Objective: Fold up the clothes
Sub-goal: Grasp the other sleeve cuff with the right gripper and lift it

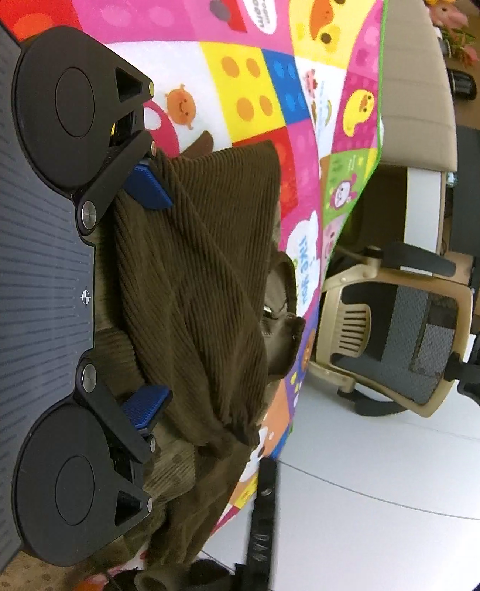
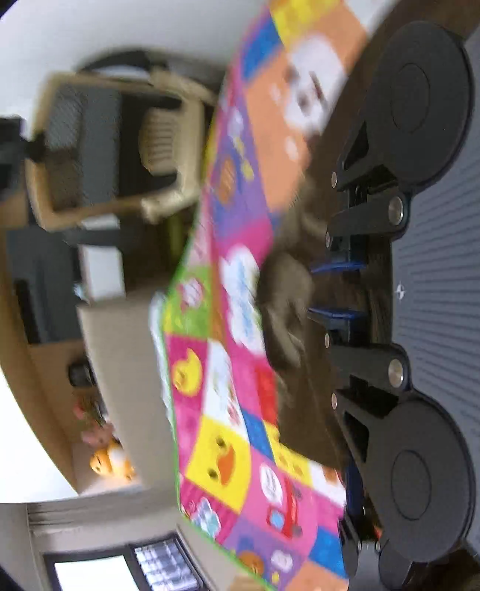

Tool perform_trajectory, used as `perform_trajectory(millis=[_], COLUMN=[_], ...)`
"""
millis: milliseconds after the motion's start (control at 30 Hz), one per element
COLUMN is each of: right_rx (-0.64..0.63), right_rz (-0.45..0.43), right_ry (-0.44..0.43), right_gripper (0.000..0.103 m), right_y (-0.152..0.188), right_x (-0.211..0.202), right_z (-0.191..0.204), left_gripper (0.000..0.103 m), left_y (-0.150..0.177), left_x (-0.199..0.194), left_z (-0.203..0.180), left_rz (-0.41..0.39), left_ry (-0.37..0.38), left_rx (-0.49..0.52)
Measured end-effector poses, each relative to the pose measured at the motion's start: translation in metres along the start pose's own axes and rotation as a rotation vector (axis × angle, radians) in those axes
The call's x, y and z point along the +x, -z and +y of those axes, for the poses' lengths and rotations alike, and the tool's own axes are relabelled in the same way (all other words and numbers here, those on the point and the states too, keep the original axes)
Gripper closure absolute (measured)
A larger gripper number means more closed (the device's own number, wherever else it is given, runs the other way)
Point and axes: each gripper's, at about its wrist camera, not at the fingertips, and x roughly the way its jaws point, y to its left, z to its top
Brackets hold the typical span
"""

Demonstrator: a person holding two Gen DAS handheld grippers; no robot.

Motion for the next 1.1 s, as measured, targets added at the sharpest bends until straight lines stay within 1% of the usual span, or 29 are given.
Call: perform_trajectory(millis=[67, 100, 167, 200, 233, 267, 300, 333, 400, 433, 533, 567, 633, 700, 767, 833, 867, 900, 933, 967, 1033, 1100], right_rx=[0.036, 0.055, 0.087, 0.1, 0.106, 0.096, 0.085, 0.083, 0.119, 0.158, 0.31, 0.356, 0.435, 0.503, 0.551, 0.586, 0.584, 0.582, 0.567, 0.509, 0.376, 0.287], right_rz=[0.08, 0.102, 0.07, 0.054, 0.032, -0.008, -0.056, -0.103, -0.171, -0.185, -0.194, -0.186, -0.166, -0.149, -0.131, -0.101, -0.086, -0.072, -0.06, -0.06, -0.095, -0.144], right_ry=[-0.001, -0.006, -0.02, -0.023, -0.021, 0.001, 0.042, 0.098, 0.228, 0.292, 0.477, 0.505, 0.516, 0.491, 0.441, 0.385, 0.365, 0.345, 0.333, 0.34, 0.341, 0.297], right_gripper=[0.082, 0.082, 0.082, 0.079, 0.07, 0.062, 0.046, 0.043, 0.043, 0.043, 0.043, 0.043, 0.043, 0.043, 0.043, 0.043, 0.047, 0.071, 0.09, 0.091, 0.093, 0.094], right_y=[0.009, 0.013, 0.012, 0.011, 0.01, 0.01, 0.009, 0.01, 0.019, 0.025, 0.054, 0.066, 0.089, 0.105, 0.116, 0.123, 0.124, 0.124, 0.123, 0.117, 0.093, 0.056], right_x=[0.022, 0.03, 0.014, 0.003, -0.01, -0.029, -0.05, -0.075, -0.125, -0.145, -0.197, -0.208, -0.219, -0.218, -0.208, -0.19, -0.184, -0.179, -0.175, -0.176, -0.178, -0.181], right_z=[-0.001, -0.003, -0.011, -0.015, -0.02, -0.027, -0.038, -0.051, -0.085, -0.103, -0.156, -0.17, -0.188, -0.198, -0.203, -0.204, -0.202, -0.199, -0.194, -0.182, -0.155, -0.127], left_gripper=[0.0, 0.0, 0.0, 0.0, 0.0, 0.0, 0.0, 0.0, 0.0, 0.0, 0.0, 0.0, 0.0, 0.0, 0.0, 0.0, 0.0, 0.0, 0.0, 0.0, 0.0, 0.0], left_y=[0.0, 0.0, 0.0, 0.0, 0.0, 0.0, 0.0, 0.0, 0.001, 0.001, 0.0, 0.0, 0.0, 0.0, 0.0, 0.0, 0.0, 0.0, 0.0, 0.0, -0.001, -0.002], left_x=[0.0, 0.0, 0.0, 0.001, 0.001, 0.001, 0.001, 0.001, 0.001, 0.001, 0.0, 0.001, 0.001, 0.001, 0.002, 0.002, 0.002, 0.001, 0.001, 0.001, 0.0, -0.001], left_z=[-0.001, -0.001, 0.0, 0.0, 0.0, 0.0, 0.0, 0.001, 0.002, 0.002, 0.002, 0.002, 0.001, 0.001, 0.0, 0.001, 0.001, 0.002, 0.002, 0.003, 0.006, 0.01], left_rz=[0.001, 0.001, 0.0, 0.0, 0.001, 0.0, -0.001, -0.001, -0.003, -0.004, -0.004, -0.004, -0.002, 0.003, 0.007, 0.007, 0.006, 0.004, 0.003, 0.003, -0.001, -0.006], left_ry=[-0.001, 0.0, 0.002, 0.002, 0.002, 0.003, 0.004, 0.005, 0.008, 0.01, 0.011, 0.011, 0.009, 0.008, 0.008, 0.01, 0.014, 0.017, 0.021, 0.026, 0.041, 0.066], left_rx=[0.002, 0.001, 0.0, 0.001, 0.001, 0.001, 0.0, -0.001, -0.005, -0.008, -0.01, -0.009, -0.008, -0.002, 0.002, 0.001, -0.002, -0.005, -0.008, -0.012, -0.023, -0.042])
